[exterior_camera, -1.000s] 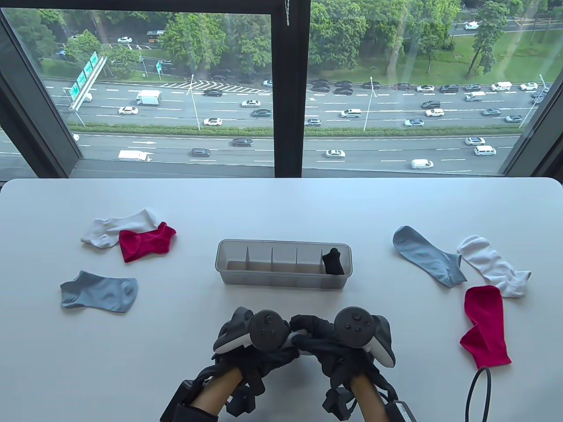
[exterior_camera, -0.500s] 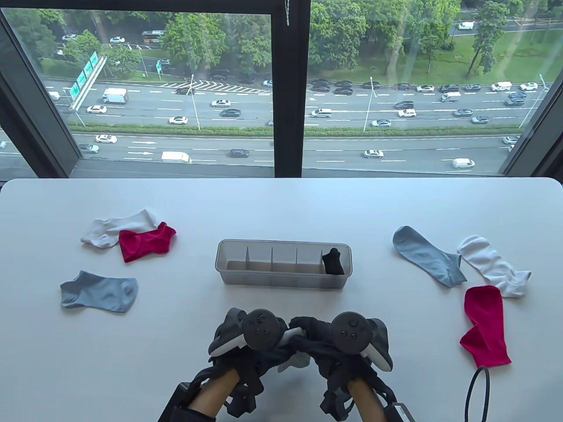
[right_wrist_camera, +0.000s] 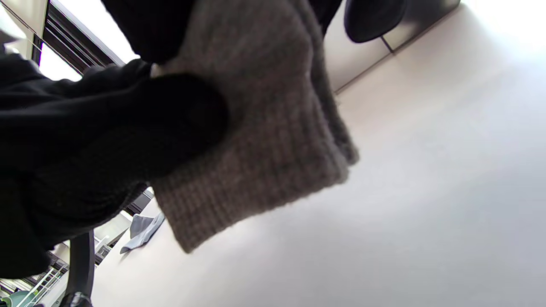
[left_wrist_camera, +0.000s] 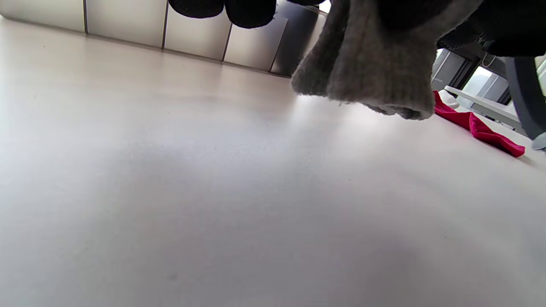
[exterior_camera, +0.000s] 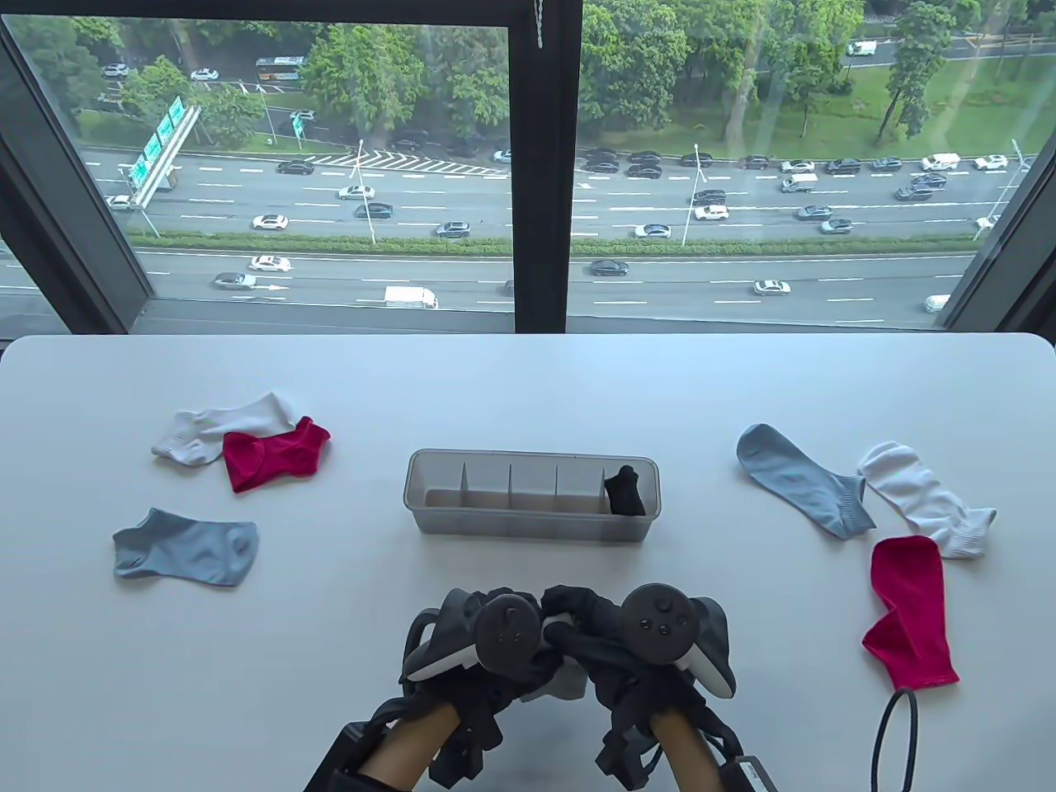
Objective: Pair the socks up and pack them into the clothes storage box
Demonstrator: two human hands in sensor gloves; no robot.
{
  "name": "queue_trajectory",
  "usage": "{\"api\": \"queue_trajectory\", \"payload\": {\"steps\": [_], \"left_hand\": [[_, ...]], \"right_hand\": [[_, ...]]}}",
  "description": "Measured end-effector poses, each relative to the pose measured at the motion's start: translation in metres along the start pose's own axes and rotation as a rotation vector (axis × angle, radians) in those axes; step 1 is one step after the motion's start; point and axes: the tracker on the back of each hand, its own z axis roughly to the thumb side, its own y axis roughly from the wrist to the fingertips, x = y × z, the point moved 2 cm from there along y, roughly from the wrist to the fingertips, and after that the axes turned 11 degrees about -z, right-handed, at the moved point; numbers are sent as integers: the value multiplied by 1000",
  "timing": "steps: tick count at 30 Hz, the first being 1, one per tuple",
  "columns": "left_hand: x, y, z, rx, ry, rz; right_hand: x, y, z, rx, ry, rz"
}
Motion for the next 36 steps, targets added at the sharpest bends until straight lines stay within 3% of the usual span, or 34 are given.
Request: {"api": "queue_trajectory", "payload": {"steps": [3, 7, 9, 11, 15, 20, 22, 24, 27, 31, 34, 35, 36], "left_hand": [[-8, -4, 0, -39, 74, 70], [-6, -2, -10, 54, -105, -50], [-3, -3, -12, 34, -158, -67], [-7, -5, -11, -29, -106, 35], [-16, -13, 4, 31, 52, 182], [-13, -10, 4, 42, 52, 114], [-8, -10, 1, 64, -2, 91], [-9, -10, 2, 72, -58, 121], [-13, -11, 2, 20, 5, 140], [-16, -13, 5, -10, 43, 163], [-19, -12, 0, 11, 7, 125], [-18, -13, -1, 14, -16, 106], [-17, -14, -3, 4, -34, 118]], "right_hand": [[-2, 0, 3, 16, -7, 21], [-3, -1, 10, 101, 3, 142], [1, -1, 11, 82, -29, 38], [3, 0, 8, 43, -55, -8], [6, 1, -2, 5, -44, -23], [4, 1, 1, 57, 36, 132], [9, 2, 1, 32, 41, 15], [12, 2, 1, 31, 5, -29], [17, -1, -2, 3, 34, -112], [12, 1, -1, -15, 65, -56], [5, 2, 2, 66, 116, 159], [7, 1, 1, 56, 99, 132], [11, 1, 1, 38, 89, 33]]}}
